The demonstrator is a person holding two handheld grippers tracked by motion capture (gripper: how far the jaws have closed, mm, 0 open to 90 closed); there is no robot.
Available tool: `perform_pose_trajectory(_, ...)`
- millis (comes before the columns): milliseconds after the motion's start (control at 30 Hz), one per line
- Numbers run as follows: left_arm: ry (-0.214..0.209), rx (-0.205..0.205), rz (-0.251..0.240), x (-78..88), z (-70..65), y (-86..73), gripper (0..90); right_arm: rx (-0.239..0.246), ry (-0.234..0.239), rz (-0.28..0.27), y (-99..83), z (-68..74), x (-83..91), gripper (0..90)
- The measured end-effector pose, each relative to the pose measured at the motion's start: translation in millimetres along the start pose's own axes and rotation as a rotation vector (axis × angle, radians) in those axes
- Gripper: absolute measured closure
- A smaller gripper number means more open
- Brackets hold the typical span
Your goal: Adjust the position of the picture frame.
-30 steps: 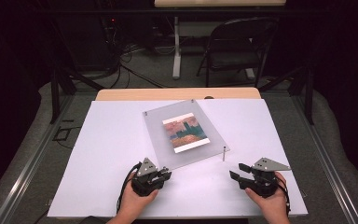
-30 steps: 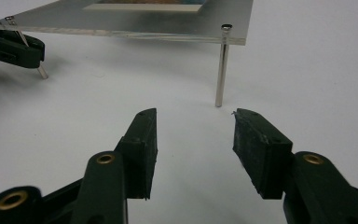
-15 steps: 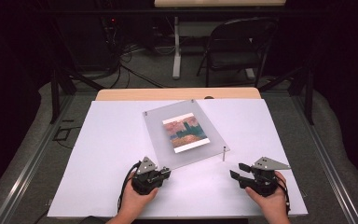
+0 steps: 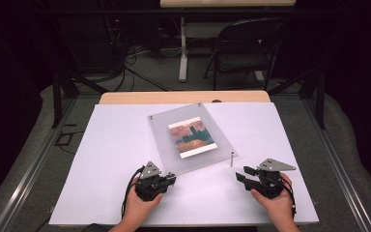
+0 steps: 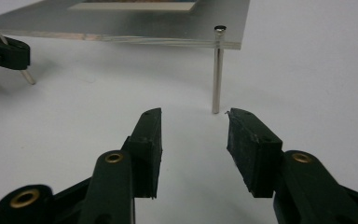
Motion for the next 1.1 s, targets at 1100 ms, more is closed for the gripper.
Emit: perform_pose_trajectory(1100,0.008,0.060,-0.070,21.0,14.5,15.5,85.3,0.045,0.045,0.010,31.5,-2.5,-67.8,85.7)
Point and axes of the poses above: each handheld gripper's, and its own axes: x roughly backward along the jaws, y roughly out of its top, z roughly to its left, the point moved 9 cm from there along -x, roughly forward along the jaws
